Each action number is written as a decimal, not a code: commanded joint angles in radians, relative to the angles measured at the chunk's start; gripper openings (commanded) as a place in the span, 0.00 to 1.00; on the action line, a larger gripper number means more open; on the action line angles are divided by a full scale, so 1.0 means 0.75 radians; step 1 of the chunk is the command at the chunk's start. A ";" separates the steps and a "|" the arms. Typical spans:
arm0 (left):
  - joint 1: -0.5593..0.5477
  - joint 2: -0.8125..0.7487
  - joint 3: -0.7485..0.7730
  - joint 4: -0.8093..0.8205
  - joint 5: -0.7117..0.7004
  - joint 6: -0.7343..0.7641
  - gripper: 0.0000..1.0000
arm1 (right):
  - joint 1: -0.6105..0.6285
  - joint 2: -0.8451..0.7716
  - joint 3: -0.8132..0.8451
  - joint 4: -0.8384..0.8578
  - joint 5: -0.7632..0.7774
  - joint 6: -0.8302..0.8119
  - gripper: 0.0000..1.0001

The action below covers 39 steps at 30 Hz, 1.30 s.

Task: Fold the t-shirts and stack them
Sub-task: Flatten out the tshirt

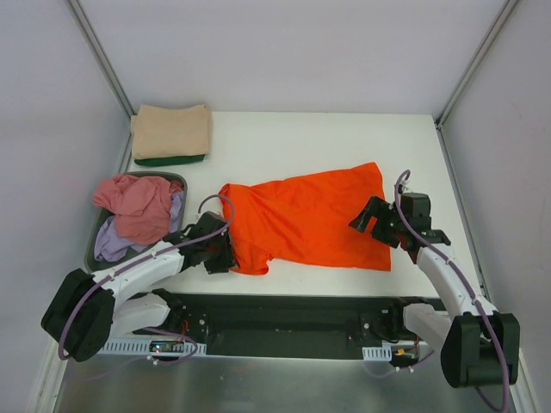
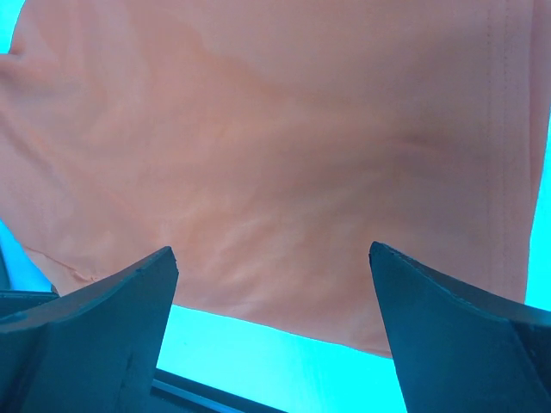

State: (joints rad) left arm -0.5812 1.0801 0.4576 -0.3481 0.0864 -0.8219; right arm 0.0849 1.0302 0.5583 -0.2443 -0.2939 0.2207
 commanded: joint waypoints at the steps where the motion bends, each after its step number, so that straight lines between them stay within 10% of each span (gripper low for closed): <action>1: -0.045 0.104 0.016 -0.014 -0.103 -0.037 0.37 | -0.005 -0.122 -0.024 -0.073 0.018 0.017 0.96; 14: -0.053 0.190 0.048 -0.014 -0.222 -0.045 0.00 | -0.005 -0.253 -0.088 -0.208 0.140 -0.026 0.96; 29: -0.053 -0.012 0.001 -0.004 -0.203 -0.033 0.00 | -0.015 -0.408 -0.143 -0.607 0.515 0.135 0.99; 39: -0.053 -0.092 -0.023 0.006 -0.179 -0.029 0.00 | -0.015 -0.408 -0.227 -0.537 0.537 0.295 0.56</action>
State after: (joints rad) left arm -0.6159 1.0241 0.4530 -0.3347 -0.0360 -0.8627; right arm 0.0799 0.7265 0.4049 -0.6659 0.0761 0.3759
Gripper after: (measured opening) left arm 0.009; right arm 0.584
